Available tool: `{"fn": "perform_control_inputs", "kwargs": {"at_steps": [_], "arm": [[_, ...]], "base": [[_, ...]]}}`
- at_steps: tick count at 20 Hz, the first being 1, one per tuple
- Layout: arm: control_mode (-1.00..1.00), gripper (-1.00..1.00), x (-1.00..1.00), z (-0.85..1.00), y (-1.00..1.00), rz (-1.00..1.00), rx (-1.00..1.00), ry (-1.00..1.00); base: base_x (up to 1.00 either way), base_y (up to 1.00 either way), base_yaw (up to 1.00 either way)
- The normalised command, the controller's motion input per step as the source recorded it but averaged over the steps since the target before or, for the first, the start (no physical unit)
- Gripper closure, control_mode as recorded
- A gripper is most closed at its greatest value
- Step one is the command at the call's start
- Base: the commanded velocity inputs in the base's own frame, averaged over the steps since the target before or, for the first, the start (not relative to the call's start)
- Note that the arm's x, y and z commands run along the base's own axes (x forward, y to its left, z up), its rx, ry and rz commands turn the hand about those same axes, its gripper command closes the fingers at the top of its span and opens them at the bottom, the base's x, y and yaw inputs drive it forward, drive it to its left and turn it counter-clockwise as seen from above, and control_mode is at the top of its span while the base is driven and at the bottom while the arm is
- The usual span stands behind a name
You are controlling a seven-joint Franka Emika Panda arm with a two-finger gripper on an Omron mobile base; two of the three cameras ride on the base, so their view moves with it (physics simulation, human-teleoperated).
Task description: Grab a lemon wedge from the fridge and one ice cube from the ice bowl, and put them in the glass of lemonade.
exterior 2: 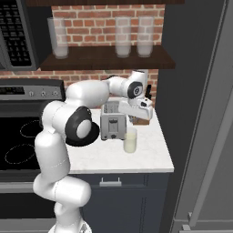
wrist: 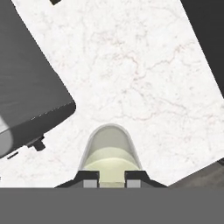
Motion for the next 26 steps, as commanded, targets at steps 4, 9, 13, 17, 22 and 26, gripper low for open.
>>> {"fn": "perform_control_inputs", "kwargs": {"at_steps": [4,9,13,17,22,26], "arm": [[-1.0,1.0,-0.32,0.0,0.0,0.0,0.0,-0.13],[-1.0,1.0,-0.16,0.02,0.0,0.0,0.0,-0.15],[-1.0,1.0,0.0,0.01,0.0,0.0,0.0,-0.06],[-1.0,1.0,0.0,0.0,0.0,0.0,0.0,-0.04],[-1.0,1.0,-0.21,0.0,0.0,0.0,0.0,-0.04],[-1.0,1.0,-0.31,0.0,0.0,0.0,0.0,-0.13]], "base": [[0.0,0.0,0.0],[0.0,0.0,0.0],[0.0,0.0,0.0],[0.0,0.0,0.0],[0.0,0.0,0.0],[0.0,0.0,0.0]]}}
